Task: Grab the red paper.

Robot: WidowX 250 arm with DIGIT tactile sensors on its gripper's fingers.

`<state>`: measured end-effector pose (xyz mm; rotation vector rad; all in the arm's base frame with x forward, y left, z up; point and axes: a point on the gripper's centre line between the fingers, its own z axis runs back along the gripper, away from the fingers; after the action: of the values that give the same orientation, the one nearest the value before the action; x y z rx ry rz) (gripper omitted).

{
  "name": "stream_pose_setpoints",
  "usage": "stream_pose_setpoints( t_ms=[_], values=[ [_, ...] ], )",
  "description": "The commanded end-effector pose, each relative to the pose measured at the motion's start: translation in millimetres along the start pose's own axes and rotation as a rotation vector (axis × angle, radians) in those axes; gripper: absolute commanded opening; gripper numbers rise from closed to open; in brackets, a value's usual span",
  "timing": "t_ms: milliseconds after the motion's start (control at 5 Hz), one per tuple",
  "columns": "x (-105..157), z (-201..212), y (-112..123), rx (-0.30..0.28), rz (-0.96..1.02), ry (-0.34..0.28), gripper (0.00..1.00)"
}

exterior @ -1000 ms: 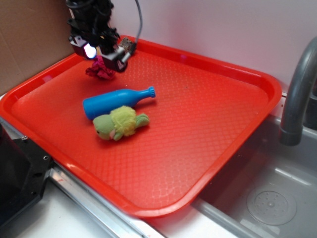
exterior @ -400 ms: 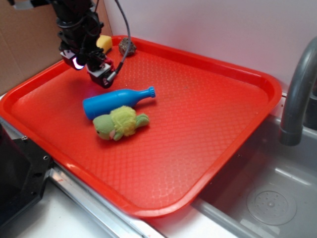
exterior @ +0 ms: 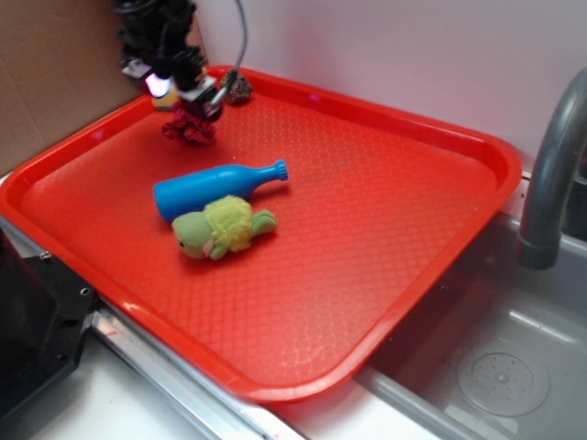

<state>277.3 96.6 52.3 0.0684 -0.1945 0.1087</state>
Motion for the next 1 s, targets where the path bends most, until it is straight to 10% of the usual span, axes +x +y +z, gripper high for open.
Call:
stream_pose_setpoints(
  t_ms=[0,200,400,600,800],
  values=[
    [-17,-7,-21,-0.044,-0.086,0.036,1.0],
    [-39,-2,-26,-0.043,-0.11,0.077,1.0],
    [-56,3,-32,0.018,-0.13,0.057,0.28],
    [-55,-7,-32,0.031,-0.115,0.066,0.0],
    [-71,-2,-23,0.026,-0.094,0.072,0.0]
  ],
)
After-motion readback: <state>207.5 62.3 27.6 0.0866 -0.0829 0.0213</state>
